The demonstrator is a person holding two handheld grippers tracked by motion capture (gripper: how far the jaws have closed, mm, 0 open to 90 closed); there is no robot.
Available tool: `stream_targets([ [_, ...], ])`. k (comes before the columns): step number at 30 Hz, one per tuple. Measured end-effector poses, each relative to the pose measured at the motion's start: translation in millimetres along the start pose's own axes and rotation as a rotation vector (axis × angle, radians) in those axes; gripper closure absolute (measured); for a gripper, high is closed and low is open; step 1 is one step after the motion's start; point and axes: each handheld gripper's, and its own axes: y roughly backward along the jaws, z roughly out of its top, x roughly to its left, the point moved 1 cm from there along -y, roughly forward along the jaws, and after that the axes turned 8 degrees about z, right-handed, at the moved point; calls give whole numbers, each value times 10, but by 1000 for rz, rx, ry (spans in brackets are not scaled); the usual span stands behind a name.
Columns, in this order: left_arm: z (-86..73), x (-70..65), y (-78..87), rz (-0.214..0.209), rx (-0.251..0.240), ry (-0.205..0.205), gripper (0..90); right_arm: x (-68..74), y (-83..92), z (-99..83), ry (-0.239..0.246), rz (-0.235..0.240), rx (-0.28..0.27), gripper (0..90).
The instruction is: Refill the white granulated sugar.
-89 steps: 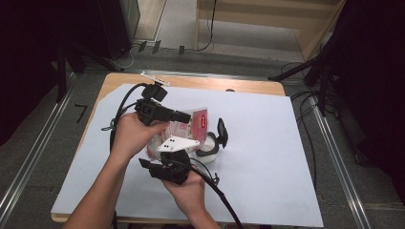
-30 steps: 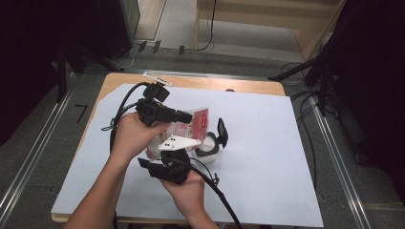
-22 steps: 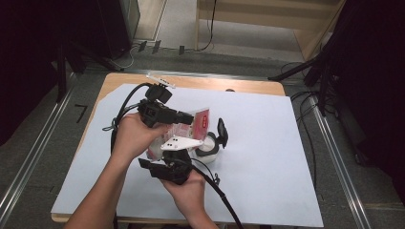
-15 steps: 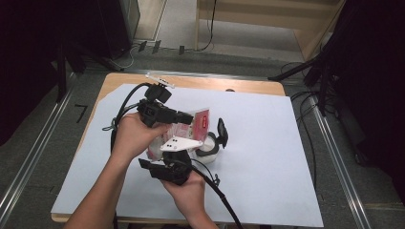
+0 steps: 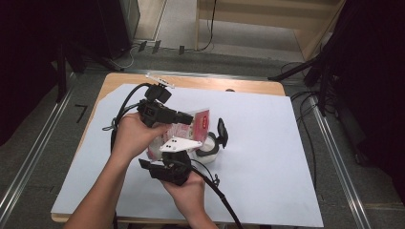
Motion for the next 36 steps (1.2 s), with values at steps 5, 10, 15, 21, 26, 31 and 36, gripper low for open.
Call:
stream_targets([
  [5, 2, -8, -2, -4, 0, 1, 821, 6, 5, 2, -11, 0, -2, 638],
  [10, 2, -7, 4, -18, -14, 9, 820, 18, 26, 5, 18, -16, 0, 638],
  [15, 7, 5, -2, -28, -14, 17, 820, 32, 38, 8, 33, -27, 3, 638],
  [21, 7, 38, -13, -35, -6, 24, 818, 43, 53, 6, 45, -42, 17, 636],
  [26, -2, 64, -29, -46, -15, 30, 818, 32, 34, 0, 36, -31, 20, 612],
  [31, -4, 43, -28, -45, -10, 17, 815, 34, 16, -14, 33, -31, 19, 613],
  [36, -14, 20, 0, -51, 5, 7, 812, -4, 8, -54, 45, -25, 6, 629],
])
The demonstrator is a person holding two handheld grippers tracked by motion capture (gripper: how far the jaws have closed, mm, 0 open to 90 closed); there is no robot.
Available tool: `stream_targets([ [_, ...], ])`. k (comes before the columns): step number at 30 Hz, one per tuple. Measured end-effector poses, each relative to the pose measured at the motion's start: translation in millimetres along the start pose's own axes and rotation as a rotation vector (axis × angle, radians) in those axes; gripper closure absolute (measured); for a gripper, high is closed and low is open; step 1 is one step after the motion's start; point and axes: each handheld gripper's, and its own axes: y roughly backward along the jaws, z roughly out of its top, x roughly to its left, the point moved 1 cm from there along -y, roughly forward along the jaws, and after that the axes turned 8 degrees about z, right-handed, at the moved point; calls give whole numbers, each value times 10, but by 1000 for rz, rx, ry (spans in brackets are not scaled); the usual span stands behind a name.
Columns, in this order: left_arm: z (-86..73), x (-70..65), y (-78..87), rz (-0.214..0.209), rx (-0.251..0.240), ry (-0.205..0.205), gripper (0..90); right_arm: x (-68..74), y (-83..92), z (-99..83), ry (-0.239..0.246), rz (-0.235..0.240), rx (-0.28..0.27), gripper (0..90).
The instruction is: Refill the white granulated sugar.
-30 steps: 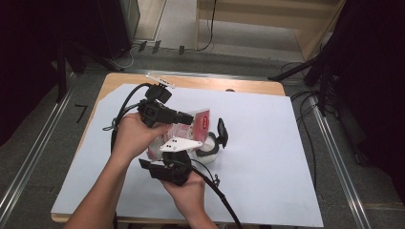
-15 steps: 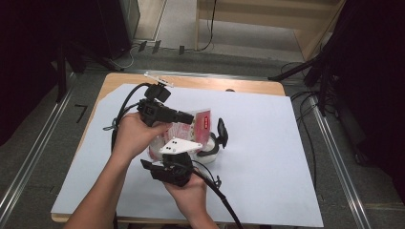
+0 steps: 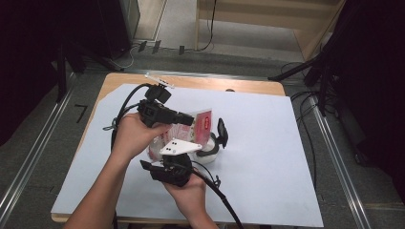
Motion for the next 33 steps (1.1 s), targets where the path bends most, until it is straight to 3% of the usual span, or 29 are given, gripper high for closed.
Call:
stream_targets([
  [9, -32, 13, 71, -12, 53, 6, 809, -21, -48, -101, 6, -4, 31, 621],
  [15, -52, 40, 58, -22, 97, -13, 804, -29, -87, -165, 14, -4, 54, 606],
  [20, -64, 53, 35, -28, 109, -36, 791, -52, -116, -222, 23, -7, 62, 601],
  [33, -87, 76, -72, -39, 136, -34, 780, -128, -147, -350, 50, -22, 89, 595],
])
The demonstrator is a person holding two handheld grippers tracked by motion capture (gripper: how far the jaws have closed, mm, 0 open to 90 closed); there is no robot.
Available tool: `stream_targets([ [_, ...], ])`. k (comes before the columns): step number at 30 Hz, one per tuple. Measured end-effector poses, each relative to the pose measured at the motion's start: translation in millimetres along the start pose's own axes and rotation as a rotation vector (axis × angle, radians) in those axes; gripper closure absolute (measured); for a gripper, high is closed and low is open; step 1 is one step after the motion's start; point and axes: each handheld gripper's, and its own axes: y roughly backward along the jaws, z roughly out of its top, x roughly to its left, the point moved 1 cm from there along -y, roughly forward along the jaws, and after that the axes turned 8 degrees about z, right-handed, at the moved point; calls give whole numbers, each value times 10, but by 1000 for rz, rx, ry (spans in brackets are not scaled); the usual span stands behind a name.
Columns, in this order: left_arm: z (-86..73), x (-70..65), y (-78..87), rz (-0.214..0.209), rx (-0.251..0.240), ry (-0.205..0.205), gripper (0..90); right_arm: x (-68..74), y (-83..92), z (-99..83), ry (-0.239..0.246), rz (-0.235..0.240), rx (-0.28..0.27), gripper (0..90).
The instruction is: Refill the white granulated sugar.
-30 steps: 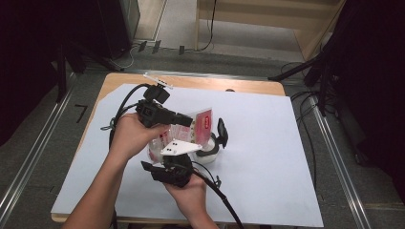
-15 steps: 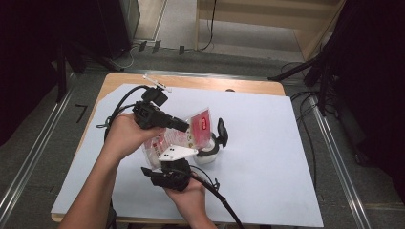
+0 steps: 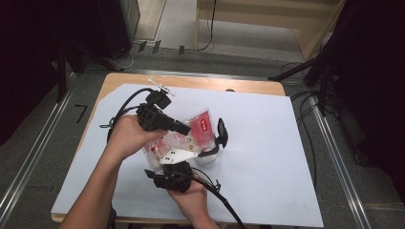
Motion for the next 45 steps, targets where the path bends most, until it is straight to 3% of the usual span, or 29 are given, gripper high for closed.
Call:
stream_targets([
  [11, -3, 73, -100, -11, -3, 10, 767, -41, -16, -47, 23, -4, 18, 600],
  [22, -22, 57, -81, -19, -2, -34, 859, -24, -24, -48, 40, -1, 14, 608],
  [33, -58, 68, 233, -55, -127, -21, 881, -44, 114, 20, 44, -41, -53, 602],
  [37, -88, 69, 309, -73, -156, -23, 882, -76, 158, 40, 27, -49, -79, 598],
  [45, -141, 91, 440, -71, -210, -10, 882, -141, 239, 68, 3, -75, -118, 581],
])
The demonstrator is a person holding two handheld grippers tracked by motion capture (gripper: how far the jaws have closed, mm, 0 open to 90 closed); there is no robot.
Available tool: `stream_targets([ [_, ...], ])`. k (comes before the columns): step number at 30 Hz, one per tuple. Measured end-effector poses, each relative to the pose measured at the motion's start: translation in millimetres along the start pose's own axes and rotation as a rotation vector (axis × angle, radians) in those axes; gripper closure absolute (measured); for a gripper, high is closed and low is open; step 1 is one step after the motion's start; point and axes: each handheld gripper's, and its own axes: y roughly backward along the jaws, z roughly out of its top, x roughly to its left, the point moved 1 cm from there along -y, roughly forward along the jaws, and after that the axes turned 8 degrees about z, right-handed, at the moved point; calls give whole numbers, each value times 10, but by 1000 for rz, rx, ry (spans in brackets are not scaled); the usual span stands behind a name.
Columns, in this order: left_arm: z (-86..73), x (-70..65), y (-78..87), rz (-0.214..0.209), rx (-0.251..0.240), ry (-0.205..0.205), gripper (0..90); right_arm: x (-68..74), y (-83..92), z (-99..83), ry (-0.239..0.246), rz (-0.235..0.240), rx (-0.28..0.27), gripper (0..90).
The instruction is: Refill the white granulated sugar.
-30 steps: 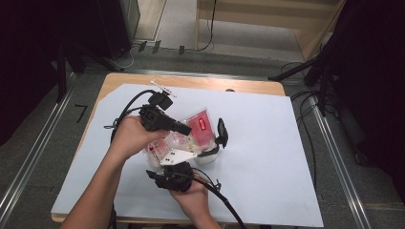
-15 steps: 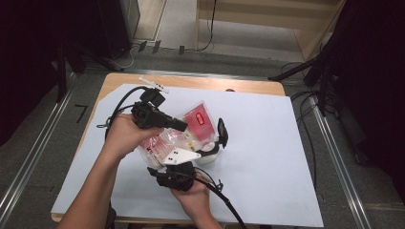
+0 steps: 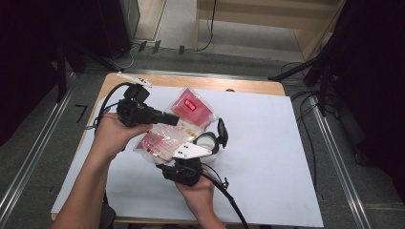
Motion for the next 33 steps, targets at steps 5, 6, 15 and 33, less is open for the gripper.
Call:
stream_targets([
  [5, -21, 28, 92, 4, -30, -7, 884, -38, 63, 26, -17, -29, -34, 562],
  [6, -27, 34, 108, -5, -39, -10, 884, -47, 76, 30, -19, -32, -36, 561],
  [15, -74, 37, 161, 16, -31, -41, 885, -168, 120, 45, -53, -34, -1, 548],
  [33, -102, 23, 249, 42, -60, -99, 900, -346, 113, 162, -52, -44, 87, 561],
])
